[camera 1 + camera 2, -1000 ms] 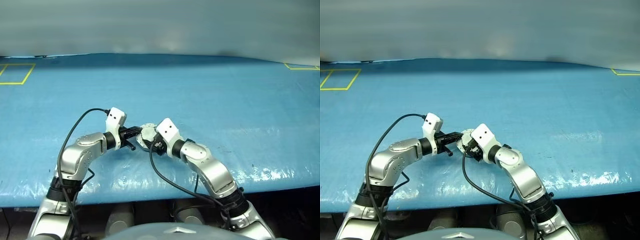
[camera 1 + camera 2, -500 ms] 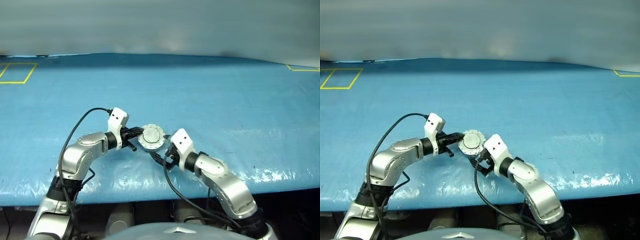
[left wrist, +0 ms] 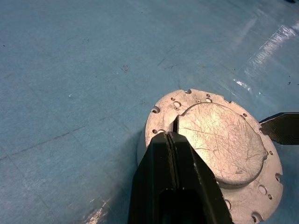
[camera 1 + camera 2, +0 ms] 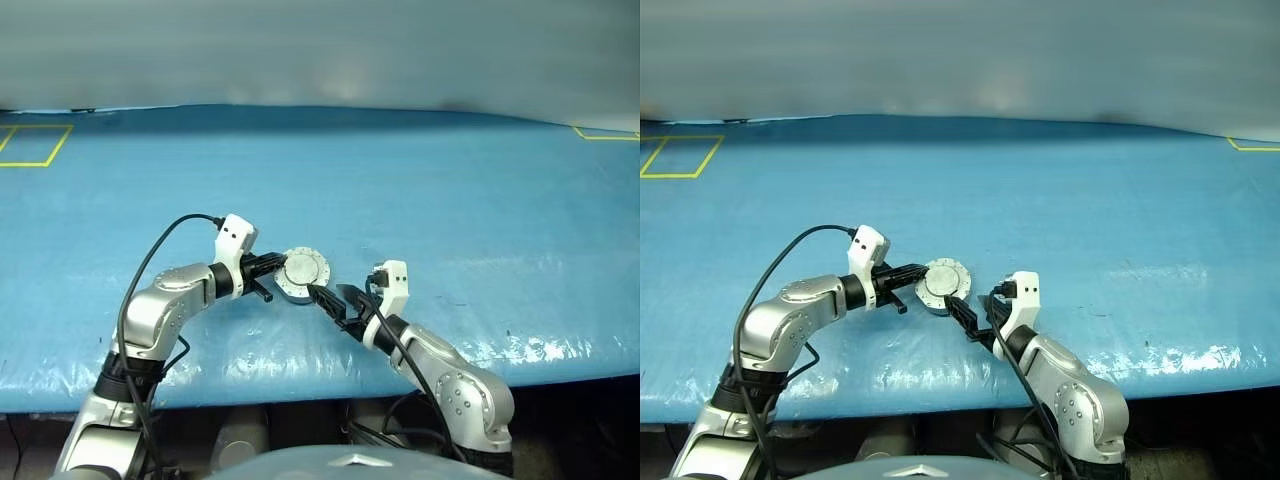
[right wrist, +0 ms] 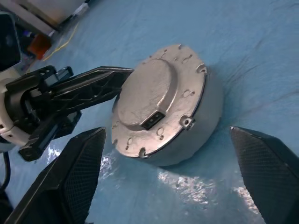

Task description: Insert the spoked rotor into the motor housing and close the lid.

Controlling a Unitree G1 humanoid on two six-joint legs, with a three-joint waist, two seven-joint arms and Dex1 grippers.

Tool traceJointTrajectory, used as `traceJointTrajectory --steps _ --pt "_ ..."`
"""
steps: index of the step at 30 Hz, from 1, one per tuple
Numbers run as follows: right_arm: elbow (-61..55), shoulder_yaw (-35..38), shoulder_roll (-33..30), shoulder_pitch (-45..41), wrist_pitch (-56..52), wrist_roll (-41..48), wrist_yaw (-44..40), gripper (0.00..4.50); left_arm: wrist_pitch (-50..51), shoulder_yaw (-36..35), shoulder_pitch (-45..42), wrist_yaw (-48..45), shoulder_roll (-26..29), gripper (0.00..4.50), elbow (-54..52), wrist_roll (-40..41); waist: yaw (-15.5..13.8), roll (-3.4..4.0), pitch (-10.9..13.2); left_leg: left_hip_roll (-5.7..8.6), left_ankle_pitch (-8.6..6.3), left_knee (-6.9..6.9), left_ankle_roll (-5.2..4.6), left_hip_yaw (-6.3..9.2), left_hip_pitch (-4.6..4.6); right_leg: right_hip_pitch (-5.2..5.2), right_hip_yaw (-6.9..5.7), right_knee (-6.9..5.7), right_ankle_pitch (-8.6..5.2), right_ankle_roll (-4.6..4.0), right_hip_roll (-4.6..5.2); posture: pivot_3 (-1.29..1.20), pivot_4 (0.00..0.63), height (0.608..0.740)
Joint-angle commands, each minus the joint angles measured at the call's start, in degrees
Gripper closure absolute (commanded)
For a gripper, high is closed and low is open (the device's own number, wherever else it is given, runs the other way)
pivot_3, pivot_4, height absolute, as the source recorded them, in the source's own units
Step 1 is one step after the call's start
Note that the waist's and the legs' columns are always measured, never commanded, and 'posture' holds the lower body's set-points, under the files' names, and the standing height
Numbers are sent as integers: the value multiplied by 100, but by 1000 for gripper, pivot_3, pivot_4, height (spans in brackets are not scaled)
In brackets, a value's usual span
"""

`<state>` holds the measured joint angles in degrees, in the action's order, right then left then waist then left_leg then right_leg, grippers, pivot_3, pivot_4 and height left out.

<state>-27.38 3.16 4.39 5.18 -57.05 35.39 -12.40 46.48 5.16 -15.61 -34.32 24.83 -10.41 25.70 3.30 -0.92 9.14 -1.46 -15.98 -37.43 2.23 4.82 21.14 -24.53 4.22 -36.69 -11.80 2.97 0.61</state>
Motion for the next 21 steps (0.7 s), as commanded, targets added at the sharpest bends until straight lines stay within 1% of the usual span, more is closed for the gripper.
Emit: traceJointTrajectory --steps 1,7,14,21 --pt "302 368 912 -189 44 763 425 17 -17 67 41 -39 -24 4500 -20 -33 10 2 1 0 0 1 0 0 0 -1 0 0 0 0 -1 0 150 740" --pt "723 255 921 -286 259 1653 921 17 -35 54 78 -42 -34 4500 -34 -44 29 2 1 -4 0 4 -1 2 -6 0 -1 -5 -2 -3 -6 0 150 740" --pt "1003 29 847 -342 335 2844 1284 17 -43 63 112 -32 -47 4500 -35 -46 30 3 1 -4 -1 4 -1 1 -5 0 0 -5 -2 -3 -6 0 150 740" --pt "1259 -248 655 -373 435 3470 1430 17 -50 79 122 -35 -61 4500 -32 -54 28 6 3 -4 -1 4 -2 1 -2 -1 0 -2 -2 -3 -5 0 150 740"
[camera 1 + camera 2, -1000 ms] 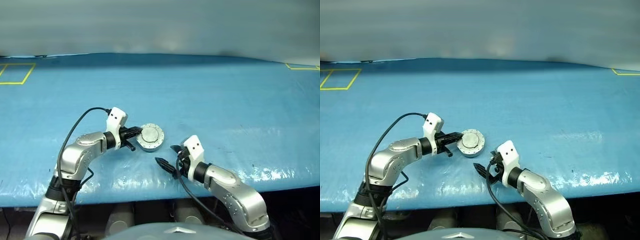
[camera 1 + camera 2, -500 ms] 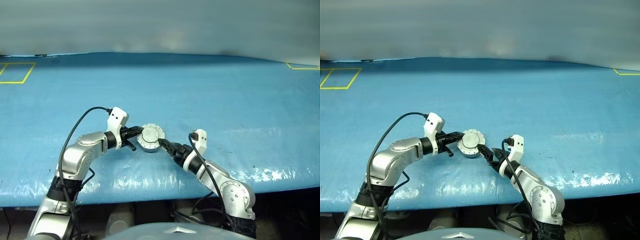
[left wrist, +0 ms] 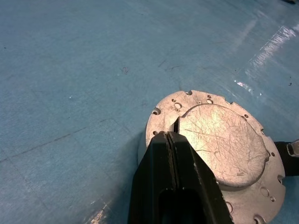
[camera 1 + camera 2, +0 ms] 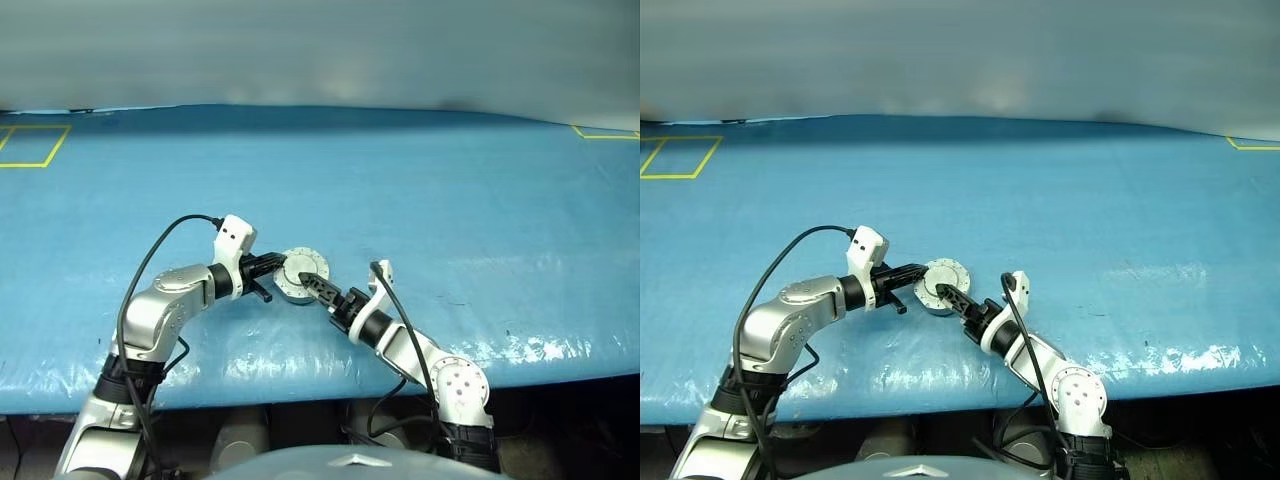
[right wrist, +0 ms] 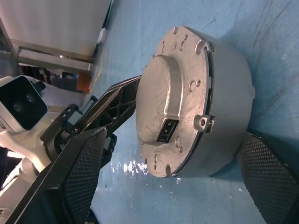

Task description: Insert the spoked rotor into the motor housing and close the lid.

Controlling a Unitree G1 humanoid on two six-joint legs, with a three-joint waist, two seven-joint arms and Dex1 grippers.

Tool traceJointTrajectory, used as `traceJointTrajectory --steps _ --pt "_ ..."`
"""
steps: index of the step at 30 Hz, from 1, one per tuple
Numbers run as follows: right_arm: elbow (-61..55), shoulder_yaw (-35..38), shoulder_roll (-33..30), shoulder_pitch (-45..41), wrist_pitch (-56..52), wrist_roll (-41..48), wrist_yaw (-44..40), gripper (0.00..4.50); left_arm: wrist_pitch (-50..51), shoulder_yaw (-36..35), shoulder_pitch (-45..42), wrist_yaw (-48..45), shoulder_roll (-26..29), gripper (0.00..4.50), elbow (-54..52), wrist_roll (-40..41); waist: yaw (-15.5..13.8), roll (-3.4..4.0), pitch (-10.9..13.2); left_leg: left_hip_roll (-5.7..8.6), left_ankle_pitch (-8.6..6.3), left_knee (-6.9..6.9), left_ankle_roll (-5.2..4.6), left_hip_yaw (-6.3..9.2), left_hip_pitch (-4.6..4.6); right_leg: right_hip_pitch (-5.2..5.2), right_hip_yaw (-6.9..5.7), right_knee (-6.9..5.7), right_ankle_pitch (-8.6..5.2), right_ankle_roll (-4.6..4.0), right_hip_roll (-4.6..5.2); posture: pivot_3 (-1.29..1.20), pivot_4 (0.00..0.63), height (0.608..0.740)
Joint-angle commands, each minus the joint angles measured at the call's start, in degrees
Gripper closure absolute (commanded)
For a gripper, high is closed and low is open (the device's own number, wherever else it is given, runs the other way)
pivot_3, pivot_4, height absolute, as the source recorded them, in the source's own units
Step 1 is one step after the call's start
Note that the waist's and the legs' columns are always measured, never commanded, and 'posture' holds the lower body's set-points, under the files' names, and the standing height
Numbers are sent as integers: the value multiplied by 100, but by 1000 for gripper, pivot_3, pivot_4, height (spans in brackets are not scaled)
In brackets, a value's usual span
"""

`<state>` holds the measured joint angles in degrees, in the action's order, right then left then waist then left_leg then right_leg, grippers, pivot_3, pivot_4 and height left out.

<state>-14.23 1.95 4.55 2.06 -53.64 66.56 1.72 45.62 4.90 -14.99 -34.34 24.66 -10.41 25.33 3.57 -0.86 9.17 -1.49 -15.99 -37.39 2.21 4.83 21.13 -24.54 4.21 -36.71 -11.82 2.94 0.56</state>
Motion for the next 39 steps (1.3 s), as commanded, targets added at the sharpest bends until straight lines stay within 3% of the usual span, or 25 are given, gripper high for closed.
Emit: traceJointTrajectory --steps 1,9,12,15,21,30,36,39 --pt "-16 -131 632 -70 116 394 48 17 36 107 64 -31 -46 4500 -34 -19 3 0 0 0 0 0 0 0 0 0 0 0 0 0 0 0 150 740" --pt "120 -150 452 -57 184 761 186 17 24 97 109 16 -82 4500 -41 -36 16 1 1 -2 0 0 0 0 -3 0 0 -4 0 0 -2 0 150 740" --pt "127 -131 417 -36 192 922 230 599 29 90 120 25 -93 4500 -43 -37 18 2 1 -2 0 0 0 0 -3 0 0 -4 0 0 -2 0 150 740" --pt "111 -155 335 -20 119 997 299 1653 36 68 135 60 -121 4500 -27 -39 22 3 2 -2 0 0 -1 0 1 -4 0 -3 0 0 -3 0 150 740" --pt "73 -236 184 49 -92 1110 458 3228 20 52 142 88 -188 4500 30 -80 1 5 3 -2 0 2 -1 5 5 -5 -4 -2 0 0 -2 0 150 740" --pt "100 -278 165 11 -89 1028 524 3263 22 -27 220 84 -272 4500 -50 -87 -1 5 3 -1 0 2 -1 3 4 -3 -3 0 0 0 -1 0 150 740" --pt "75 -243 191 21 31 991 522 3263 64 -902 213 397 -717 4500 -56 398 3 6 3 -2 0 1 -1 4 5 -4 -4 0 0 1 -2 0 150 740" --pt "24 -217 222 20 124 1033 486 3263 230 -1434 258 645 -963 3860 -164 793 13 6 4 -2 0 1 -1 5 7 -5 -5 0 2 4 -2 0 150 740"
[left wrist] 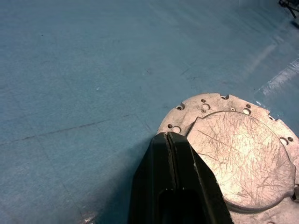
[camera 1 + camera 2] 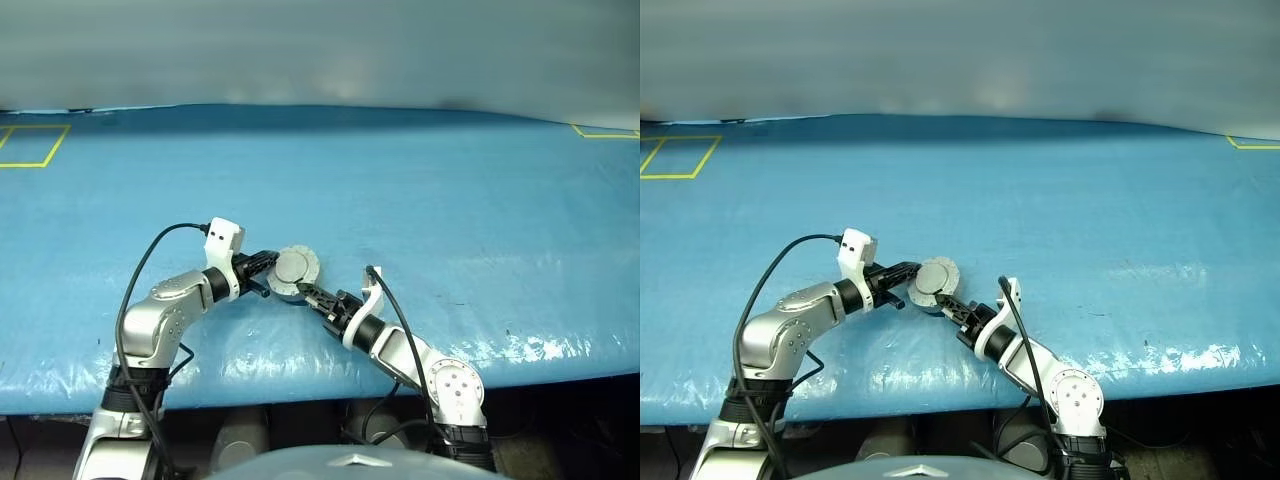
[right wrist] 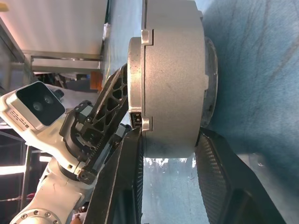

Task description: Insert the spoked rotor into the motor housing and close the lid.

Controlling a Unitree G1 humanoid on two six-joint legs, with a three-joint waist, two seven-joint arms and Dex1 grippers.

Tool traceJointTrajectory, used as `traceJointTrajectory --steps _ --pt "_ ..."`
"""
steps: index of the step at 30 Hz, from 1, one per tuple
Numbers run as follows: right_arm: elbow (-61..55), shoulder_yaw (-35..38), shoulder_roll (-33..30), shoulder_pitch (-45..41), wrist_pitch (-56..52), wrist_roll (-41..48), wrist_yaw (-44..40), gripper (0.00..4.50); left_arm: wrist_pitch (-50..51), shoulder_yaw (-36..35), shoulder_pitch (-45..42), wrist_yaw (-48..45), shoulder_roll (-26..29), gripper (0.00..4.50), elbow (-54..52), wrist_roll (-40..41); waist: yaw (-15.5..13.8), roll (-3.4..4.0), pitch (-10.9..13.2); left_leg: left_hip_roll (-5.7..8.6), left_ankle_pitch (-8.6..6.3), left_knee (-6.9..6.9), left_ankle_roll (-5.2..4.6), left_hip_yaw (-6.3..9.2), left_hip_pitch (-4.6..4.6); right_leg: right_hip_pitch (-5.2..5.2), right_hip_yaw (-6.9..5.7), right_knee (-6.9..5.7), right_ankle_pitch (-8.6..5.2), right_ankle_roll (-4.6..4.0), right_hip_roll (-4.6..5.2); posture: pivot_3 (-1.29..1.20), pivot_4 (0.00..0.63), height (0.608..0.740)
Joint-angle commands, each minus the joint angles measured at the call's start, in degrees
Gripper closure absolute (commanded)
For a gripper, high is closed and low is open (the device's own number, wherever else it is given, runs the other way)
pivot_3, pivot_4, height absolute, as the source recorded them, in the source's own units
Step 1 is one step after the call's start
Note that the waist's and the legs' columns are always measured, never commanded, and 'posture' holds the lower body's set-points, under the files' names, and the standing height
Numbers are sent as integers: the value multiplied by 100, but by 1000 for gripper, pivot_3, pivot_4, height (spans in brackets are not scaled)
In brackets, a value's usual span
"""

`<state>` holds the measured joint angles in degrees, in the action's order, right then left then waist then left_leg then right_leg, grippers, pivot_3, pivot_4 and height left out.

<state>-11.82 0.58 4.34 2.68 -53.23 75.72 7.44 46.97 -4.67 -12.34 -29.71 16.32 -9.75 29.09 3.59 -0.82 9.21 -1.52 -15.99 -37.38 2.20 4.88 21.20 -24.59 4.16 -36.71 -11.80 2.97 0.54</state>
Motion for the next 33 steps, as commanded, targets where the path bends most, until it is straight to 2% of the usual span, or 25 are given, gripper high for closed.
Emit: traceJointTrajectory --steps 1,6,12,18,25,33 --pt "-233 -70 251 -47 116 142 -95 3263 142 -601 20 243 -181 3576 -276 540 19 2 1 0 0 0 0 0 3 -3 1 0 1 1 0 0 150 740" --pt "-282 41 265 -233 295 250 -150 3263 234 -1365 183 875 -605 1930 -451 1165 14 2 1 -1 0 -1 0 6 18 -12 -6 2 11 19 -1 0 150 740" --pt "-229 276 158 -678 490 266 -143 3263 521 -2220 435 1839 -1390 0 -692 2585 0 -2 6 1 0 -22 -1 9 47 -24 -10 6 18 27 1 0 150 740" --pt "-191 500 87 -1031 576 337 -160 3263 544 -2524 825 2715 -2120 0 -722 4323 1 -6 11 1 -2 -24 -3 9 48 -23 -10 10 18 27 1 0 150 740" --pt "-209 499 68 -1233 488 382 -177 3263 449 -1938 1455 2788 -2493 0 -746 5840 1 -5 15 2 -2 -27 -3 9 49 -23 -9 9 17 25 0 0 150 740" --pt "-446 333 55 -1195 326 522 -26 3263 203 -1203 1726 2541 -2284 0 -523 6034 -1 -2 17 3 -2 -35 -3 8 49 -21 -7 8 4 2 0 0 150 740"
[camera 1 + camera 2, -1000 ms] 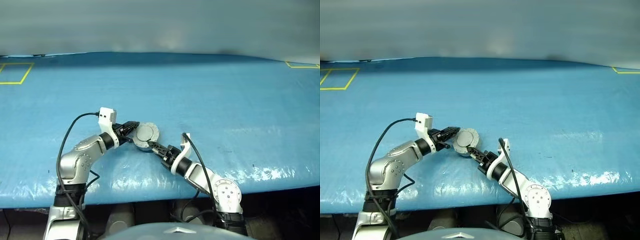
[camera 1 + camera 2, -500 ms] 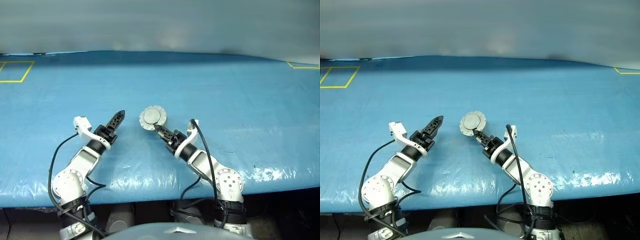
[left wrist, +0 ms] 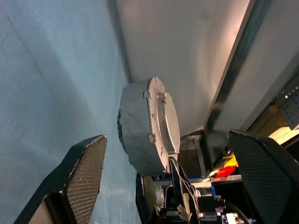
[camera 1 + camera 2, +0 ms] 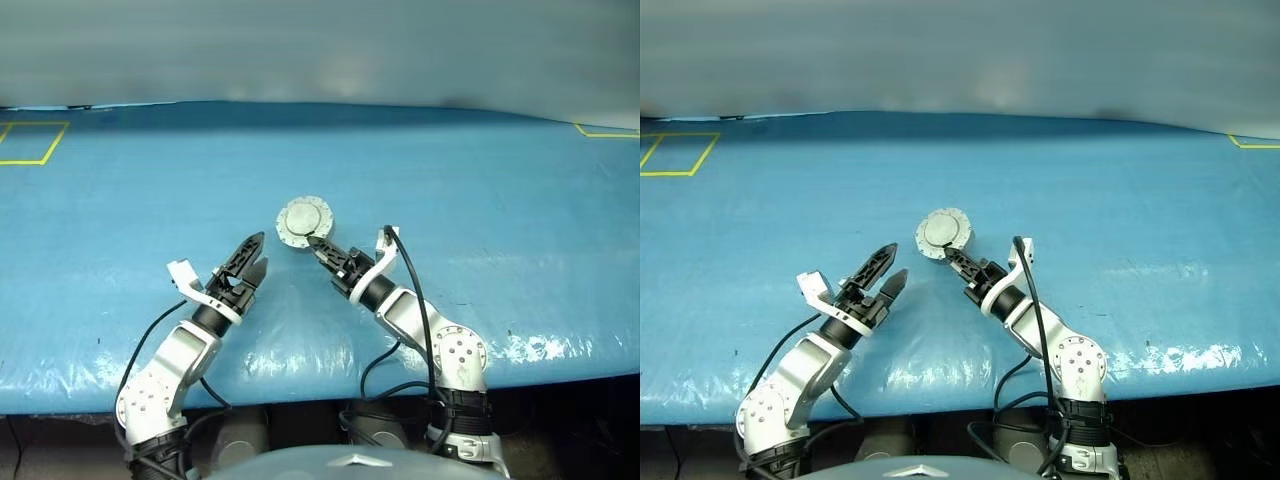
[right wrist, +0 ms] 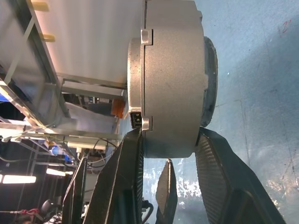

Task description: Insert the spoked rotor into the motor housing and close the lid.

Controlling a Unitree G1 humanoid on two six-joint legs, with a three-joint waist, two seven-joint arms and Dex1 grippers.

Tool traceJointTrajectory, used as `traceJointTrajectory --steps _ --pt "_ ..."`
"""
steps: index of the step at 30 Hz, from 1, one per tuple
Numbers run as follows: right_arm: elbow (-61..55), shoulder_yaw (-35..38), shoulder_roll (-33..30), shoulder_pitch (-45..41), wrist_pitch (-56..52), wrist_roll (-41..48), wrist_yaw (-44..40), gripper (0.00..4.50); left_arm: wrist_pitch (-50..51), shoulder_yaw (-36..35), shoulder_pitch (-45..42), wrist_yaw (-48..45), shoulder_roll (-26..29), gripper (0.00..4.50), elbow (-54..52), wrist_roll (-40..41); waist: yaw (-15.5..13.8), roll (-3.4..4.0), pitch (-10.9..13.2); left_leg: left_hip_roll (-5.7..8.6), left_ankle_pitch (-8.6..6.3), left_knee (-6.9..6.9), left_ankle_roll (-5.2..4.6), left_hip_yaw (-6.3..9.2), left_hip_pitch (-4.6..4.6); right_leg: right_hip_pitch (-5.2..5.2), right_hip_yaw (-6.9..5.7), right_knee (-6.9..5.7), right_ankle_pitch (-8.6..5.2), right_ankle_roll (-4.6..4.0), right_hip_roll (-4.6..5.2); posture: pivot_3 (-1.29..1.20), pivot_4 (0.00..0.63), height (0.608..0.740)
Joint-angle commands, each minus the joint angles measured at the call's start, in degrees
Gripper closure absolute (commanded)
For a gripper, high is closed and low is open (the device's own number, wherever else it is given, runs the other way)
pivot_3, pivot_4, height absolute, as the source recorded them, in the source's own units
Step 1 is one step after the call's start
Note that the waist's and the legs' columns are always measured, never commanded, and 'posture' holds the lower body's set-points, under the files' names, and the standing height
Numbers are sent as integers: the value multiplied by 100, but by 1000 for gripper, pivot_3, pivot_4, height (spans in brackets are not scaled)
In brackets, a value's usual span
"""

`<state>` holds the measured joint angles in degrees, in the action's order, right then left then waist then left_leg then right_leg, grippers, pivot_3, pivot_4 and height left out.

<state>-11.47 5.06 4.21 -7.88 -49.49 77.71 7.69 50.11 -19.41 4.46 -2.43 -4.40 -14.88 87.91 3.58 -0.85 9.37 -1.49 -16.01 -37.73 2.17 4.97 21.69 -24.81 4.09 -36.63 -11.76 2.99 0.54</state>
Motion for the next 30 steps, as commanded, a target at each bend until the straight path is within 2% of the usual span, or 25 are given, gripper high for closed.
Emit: traceJointTrajectory --steps 1,12,25,28,30 --pt "-536 -155 79 -122 -65 358 -25 3263 -130 349 51 -210 -199 0 44 132 -1 1 1 0 0 0 0 0 0 0 0 0 0 -1 0 0 150 740" --pt "-925 -579 101 206 -147 689 187 3263 -456 718 72 -526 -104 0 179 57 5 1 1 0 0 0 0 0 0 0 0 1 -2 -3 0 0 150 740" --pt "-1131 -886 -34 392 -161 986 387 3263 -839 915 36 -529 -288 0 337 91 4 1 1 0 0 -3 0 0 1 1 0 2 -3 -4 0 0 150 740" --pt "-1125 -868 -82 403 -99 943 437 3263 -1039 904 55 -490 -409 622 336 152 2 1 1 0 0 -4 0 0 1 1 0 2 -3 -4 0 0 150 740" --pt "-1126 -874 -129 421 -77 911 427 3263 -1147 910 61 -480 -460 1283 332 204 2 1 1 0 0 -4 0 0 1 1 0 2 -3 -4 0 0 150 740"
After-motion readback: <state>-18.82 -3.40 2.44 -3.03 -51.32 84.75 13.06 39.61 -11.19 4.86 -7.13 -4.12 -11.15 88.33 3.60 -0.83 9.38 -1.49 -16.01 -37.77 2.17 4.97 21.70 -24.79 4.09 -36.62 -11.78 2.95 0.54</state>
